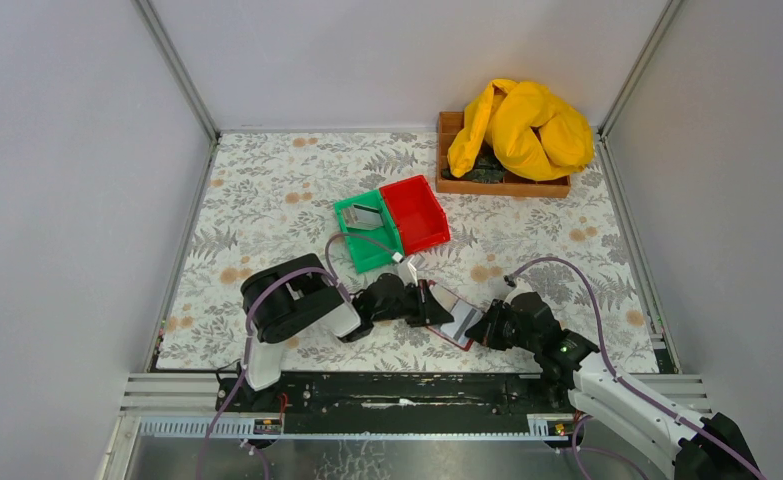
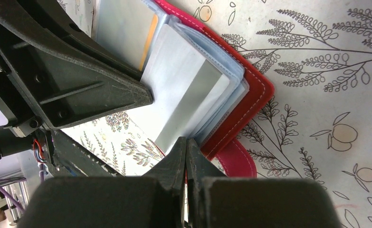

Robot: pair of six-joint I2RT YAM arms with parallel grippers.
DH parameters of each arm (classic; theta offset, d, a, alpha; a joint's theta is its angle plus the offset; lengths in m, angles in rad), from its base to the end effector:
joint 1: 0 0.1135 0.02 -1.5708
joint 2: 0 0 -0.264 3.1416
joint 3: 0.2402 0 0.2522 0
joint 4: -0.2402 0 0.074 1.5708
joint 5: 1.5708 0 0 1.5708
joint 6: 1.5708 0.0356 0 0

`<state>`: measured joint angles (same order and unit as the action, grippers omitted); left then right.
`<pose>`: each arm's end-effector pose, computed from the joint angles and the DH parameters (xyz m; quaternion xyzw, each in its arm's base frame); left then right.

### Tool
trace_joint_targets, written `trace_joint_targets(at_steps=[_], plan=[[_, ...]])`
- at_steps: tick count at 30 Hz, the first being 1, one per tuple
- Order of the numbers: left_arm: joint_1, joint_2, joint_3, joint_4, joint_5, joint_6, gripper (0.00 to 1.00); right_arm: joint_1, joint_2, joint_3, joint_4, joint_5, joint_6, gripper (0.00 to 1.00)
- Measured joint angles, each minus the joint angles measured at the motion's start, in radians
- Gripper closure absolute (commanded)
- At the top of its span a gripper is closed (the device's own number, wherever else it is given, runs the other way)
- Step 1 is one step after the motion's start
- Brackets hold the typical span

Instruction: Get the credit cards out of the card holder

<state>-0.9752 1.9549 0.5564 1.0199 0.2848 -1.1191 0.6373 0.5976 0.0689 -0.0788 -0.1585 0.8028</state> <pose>0.1715 -0.2710 0.0872 0.0206 0.8228 -0.5400 0.1762 0.1037 0.0837 0.1280 0.0365 0.8835 0.3573 0.3009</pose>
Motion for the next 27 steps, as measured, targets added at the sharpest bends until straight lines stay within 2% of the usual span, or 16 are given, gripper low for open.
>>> trace_joint_targets(at_steps=[8,16,20,27], plan=[[0.003,0.0,-0.042,0.049,0.022,-0.028,0.78,-0.001,0.0,0.0,0.0,0.0,-0.003,1.0],[0.017,0.0,-0.082,0.079,0.153,-0.059,0.78,-0.004,0.01,0.0,0.02,0.012,-0.012,1.0],[-0.008,0.014,-0.084,0.084,0.251,-0.078,0.85,-0.005,0.028,0.0,0.051,0.032,-0.014,1.0],[-0.012,0.044,-0.101,0.124,0.336,-0.108,0.97,-0.005,0.058,-0.001,0.091,0.039,-0.014,1.0]])
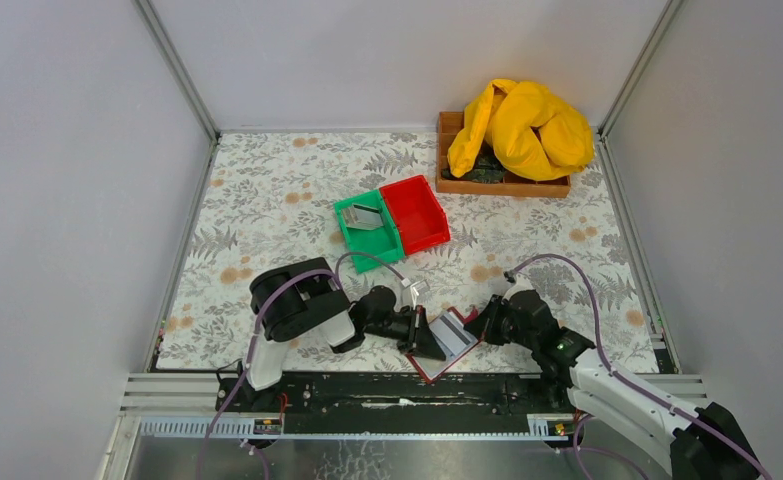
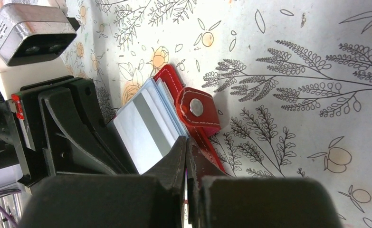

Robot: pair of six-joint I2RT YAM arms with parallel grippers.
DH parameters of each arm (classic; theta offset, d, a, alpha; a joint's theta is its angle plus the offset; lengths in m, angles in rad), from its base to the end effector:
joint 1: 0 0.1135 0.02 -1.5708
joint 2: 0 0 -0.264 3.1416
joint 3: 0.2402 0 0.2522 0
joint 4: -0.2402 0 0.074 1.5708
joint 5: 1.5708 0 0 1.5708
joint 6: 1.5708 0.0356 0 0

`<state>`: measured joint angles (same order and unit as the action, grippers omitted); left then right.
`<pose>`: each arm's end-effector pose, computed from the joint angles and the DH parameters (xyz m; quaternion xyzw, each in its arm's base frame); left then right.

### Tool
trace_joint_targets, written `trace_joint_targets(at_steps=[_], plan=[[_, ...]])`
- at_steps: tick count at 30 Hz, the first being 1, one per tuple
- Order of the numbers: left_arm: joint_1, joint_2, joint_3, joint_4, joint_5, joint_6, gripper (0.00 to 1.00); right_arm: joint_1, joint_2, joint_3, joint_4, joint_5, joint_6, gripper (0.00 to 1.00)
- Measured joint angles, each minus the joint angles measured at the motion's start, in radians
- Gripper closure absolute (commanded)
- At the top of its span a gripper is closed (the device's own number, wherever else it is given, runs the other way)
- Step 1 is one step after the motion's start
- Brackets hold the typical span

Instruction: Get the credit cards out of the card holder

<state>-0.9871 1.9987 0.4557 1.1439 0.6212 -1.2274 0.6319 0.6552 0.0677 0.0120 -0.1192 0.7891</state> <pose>0.1432 -0.2544 0.0705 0.0727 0.8079 -0.5848 0.0076 0.1101 0.0858 0.1290 0.0405 0.8767 0.3505 0.3271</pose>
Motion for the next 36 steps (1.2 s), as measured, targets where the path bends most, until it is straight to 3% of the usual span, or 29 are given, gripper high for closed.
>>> trace_joint_targets(at_steps=[2,7,24,36], plan=[[0.003,0.003,-0.005,0.013,0.008,-0.005,0.96,0.0,0.011,0.0,0.012,0.0,0.0,1.0],[0.014,0.022,-0.01,0.049,0.023,-0.026,0.81,0.0,0.033,0.0,0.039,-0.002,0.0,1.0],[0.106,0.11,0.005,0.187,0.044,-0.108,0.84,-0.005,-0.015,0.0,0.013,0.005,-0.001,1.0],[0.114,0.034,0.036,-0.002,0.024,-0.04,0.84,-0.005,-0.03,0.0,-0.011,0.006,-0.015,1.0]])
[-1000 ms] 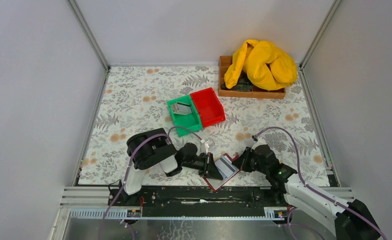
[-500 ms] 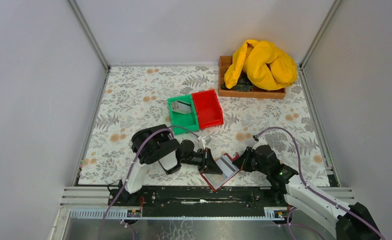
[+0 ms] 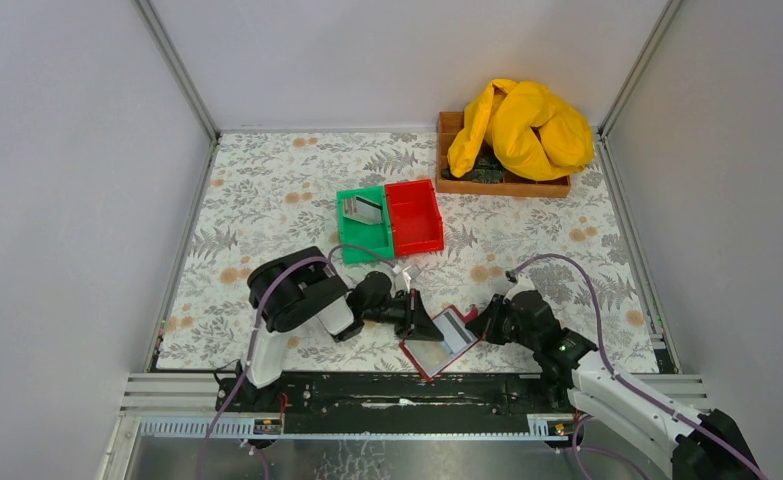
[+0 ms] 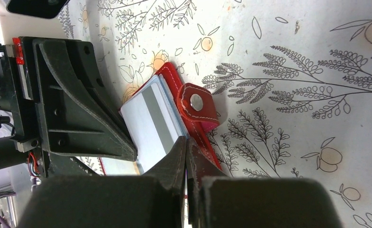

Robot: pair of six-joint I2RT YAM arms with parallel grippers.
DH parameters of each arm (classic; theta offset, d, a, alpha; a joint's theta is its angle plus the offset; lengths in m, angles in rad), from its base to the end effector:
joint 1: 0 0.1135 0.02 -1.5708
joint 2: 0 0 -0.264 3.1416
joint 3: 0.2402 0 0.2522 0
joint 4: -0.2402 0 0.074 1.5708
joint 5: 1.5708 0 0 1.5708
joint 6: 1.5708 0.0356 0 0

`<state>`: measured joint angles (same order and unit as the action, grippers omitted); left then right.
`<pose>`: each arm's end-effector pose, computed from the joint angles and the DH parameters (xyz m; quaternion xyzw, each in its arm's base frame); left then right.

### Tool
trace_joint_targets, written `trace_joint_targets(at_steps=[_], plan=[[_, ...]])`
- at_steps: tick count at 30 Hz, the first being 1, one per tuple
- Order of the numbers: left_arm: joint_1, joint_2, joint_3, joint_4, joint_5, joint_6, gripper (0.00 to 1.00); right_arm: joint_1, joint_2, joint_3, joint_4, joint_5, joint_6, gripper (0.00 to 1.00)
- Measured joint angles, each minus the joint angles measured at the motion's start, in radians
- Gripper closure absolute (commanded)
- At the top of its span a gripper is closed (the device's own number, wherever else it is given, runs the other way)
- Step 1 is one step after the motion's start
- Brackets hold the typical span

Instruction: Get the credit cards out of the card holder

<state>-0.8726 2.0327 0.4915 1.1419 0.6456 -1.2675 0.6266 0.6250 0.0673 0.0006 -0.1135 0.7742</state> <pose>0.1760 -0.2430 0.0669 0.0169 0.8093 -0.5868 0.0198 0.1097 0.0844 0.1314 0.0369 0.8725 0.3503 0.3386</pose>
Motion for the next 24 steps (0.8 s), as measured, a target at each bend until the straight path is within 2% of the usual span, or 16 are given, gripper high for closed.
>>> trace_joint_targets(at_steps=[7,10,15,18,20,23,24], plan=[[-0.077,-0.067,0.018,-0.13,-0.071,0.037,0.84,-0.001,-0.026,0.001,-0.03,0.0,-0.023,1.0],[-0.098,-0.099,0.024,-0.198,-0.105,0.059,0.84,-0.001,-0.039,0.003,-0.047,0.0,-0.029,0.77],[-0.098,-0.136,0.045,-0.289,-0.146,0.101,0.84,-0.002,-0.109,0.046,-0.123,-0.002,-0.064,0.6],[-0.098,-0.165,0.05,-0.34,-0.17,0.125,0.84,-0.001,-0.181,0.08,-0.163,-0.002,-0.088,0.6],[-0.098,-0.196,0.055,-0.387,-0.187,0.146,0.85,-0.001,-0.227,0.098,-0.182,-0.008,-0.098,0.64],[-0.098,-0.256,0.077,-0.471,-0.218,0.185,0.85,-0.002,-0.243,0.108,-0.19,-0.04,-0.109,0.76],[-0.098,-0.277,0.086,-0.496,-0.227,0.196,0.85,-0.001,-0.24,0.108,-0.196,-0.058,-0.112,0.86]])
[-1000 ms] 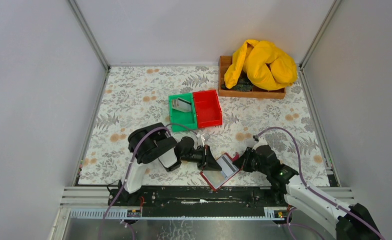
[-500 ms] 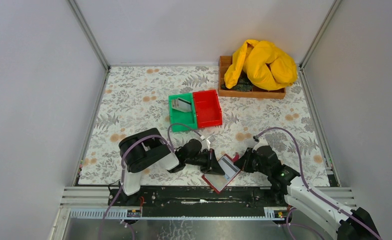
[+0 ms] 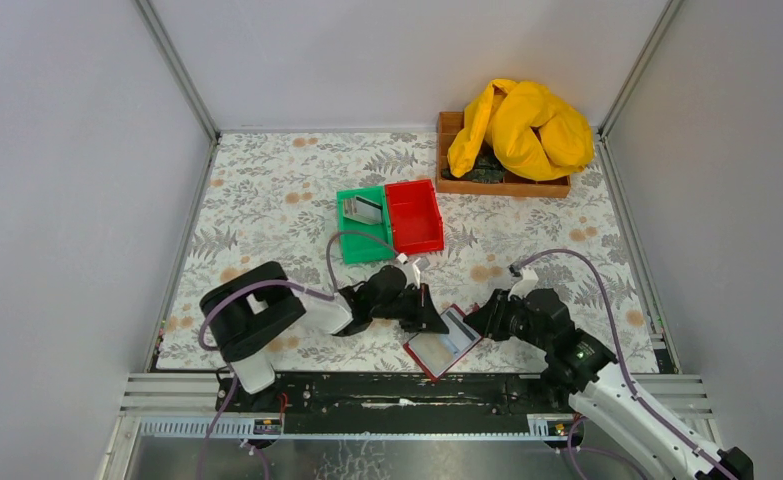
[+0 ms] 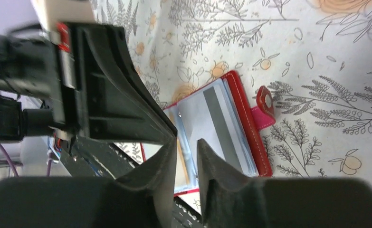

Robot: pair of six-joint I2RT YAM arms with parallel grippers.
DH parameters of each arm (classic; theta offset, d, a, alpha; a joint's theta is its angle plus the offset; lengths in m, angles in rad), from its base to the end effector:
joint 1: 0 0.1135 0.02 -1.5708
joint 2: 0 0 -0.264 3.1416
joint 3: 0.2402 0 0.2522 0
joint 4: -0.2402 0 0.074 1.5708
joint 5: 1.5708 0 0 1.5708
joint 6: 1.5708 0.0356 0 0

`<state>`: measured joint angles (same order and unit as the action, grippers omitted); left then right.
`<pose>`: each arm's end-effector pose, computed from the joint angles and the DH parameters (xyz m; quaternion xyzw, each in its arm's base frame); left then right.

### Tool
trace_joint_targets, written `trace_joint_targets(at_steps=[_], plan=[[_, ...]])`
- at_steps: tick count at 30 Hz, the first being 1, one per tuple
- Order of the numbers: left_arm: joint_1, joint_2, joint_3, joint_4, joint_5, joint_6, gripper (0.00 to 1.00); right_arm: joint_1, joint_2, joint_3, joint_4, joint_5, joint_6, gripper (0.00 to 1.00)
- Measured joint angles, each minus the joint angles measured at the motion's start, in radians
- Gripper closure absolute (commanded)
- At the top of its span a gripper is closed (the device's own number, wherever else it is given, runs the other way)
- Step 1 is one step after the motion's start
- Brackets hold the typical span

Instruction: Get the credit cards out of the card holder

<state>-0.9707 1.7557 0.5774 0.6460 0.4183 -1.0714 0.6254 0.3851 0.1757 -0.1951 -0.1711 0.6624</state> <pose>0.1628 -0.2636 0.1156 0.0602 0.8534 -0.5081 0.0999 0.1000 0.0797 0.1775 -0.0317 0.8324 0.3864 0.3960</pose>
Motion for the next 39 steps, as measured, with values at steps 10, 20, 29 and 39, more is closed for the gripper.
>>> trace_joint_targets(at_steps=[10,20,29,39], plan=[[0.001,-0.201,0.027,-0.207,-0.171,0.11,0.81,0.07,-0.034,0.0,-0.066,-0.084,0.016,1.0],[0.001,-0.534,-0.057,-0.381,-0.536,0.202,0.22,0.391,0.135,0.007,-0.114,0.066,0.076,1.0],[0.002,-0.713,-0.106,-0.466,-0.706,0.258,0.16,0.471,0.349,0.024,-0.037,0.19,0.121,1.0],[0.002,-0.828,-0.204,-0.488,-0.745,0.264,0.11,0.472,0.576,0.082,0.157,0.193,0.112,1.0]])
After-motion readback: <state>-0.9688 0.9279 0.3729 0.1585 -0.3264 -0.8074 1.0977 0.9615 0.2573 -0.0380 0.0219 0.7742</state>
